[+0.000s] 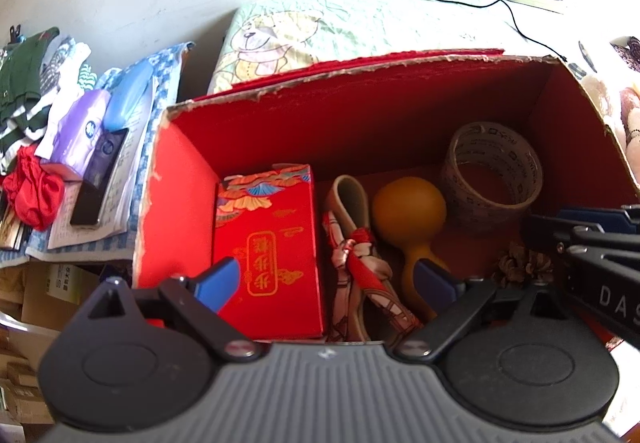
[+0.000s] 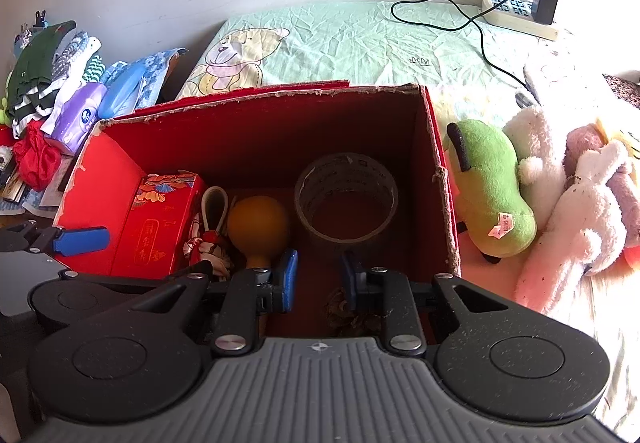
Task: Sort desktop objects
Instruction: 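Withdraw the right gripper from the box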
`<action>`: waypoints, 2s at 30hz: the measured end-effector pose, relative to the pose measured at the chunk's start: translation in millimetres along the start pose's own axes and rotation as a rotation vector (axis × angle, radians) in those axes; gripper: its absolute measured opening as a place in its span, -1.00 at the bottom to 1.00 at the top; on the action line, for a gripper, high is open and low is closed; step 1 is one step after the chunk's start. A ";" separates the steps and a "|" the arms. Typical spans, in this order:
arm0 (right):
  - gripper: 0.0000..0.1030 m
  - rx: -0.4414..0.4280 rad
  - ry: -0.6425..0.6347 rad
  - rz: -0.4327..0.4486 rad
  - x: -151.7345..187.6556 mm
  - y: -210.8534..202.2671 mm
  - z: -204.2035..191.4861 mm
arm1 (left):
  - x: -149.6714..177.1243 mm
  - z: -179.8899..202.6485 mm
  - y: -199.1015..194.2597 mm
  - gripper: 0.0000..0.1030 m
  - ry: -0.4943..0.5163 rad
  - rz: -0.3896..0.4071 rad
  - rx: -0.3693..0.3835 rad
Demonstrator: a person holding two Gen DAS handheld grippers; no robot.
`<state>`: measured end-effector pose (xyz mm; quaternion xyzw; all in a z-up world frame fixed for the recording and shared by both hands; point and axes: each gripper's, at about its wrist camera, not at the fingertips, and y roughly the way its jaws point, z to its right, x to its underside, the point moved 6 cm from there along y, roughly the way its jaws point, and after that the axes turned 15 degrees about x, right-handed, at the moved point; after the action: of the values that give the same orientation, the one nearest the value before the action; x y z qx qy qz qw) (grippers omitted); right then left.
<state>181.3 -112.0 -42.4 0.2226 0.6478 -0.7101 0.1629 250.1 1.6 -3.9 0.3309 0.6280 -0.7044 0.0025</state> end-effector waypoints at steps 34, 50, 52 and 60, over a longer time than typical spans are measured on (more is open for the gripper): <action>-0.35 0.003 0.055 0.057 23.5 -23.9 -12.8 | 21.7 -13.5 -28.1 0.86 -0.037 0.009 -0.060; -0.35 -0.024 0.025 0.176 21.2 -66.9 -8.7 | 23.8 -1.3 -69.3 0.86 -0.077 0.097 -0.080; -0.35 -0.028 0.021 0.179 25.0 -70.0 -6.4 | 27.5 2.2 -72.5 0.86 -0.084 0.097 -0.084; -0.22 -0.011 0.033 0.205 52.4 -92.6 15.9 | 49.6 29.7 -86.1 0.88 -0.078 0.103 -0.086</action>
<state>87.0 -114.9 9.4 0.2982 0.6282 -0.6824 0.2252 161.5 13.9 48.6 0.3346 0.6392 -0.6881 0.0774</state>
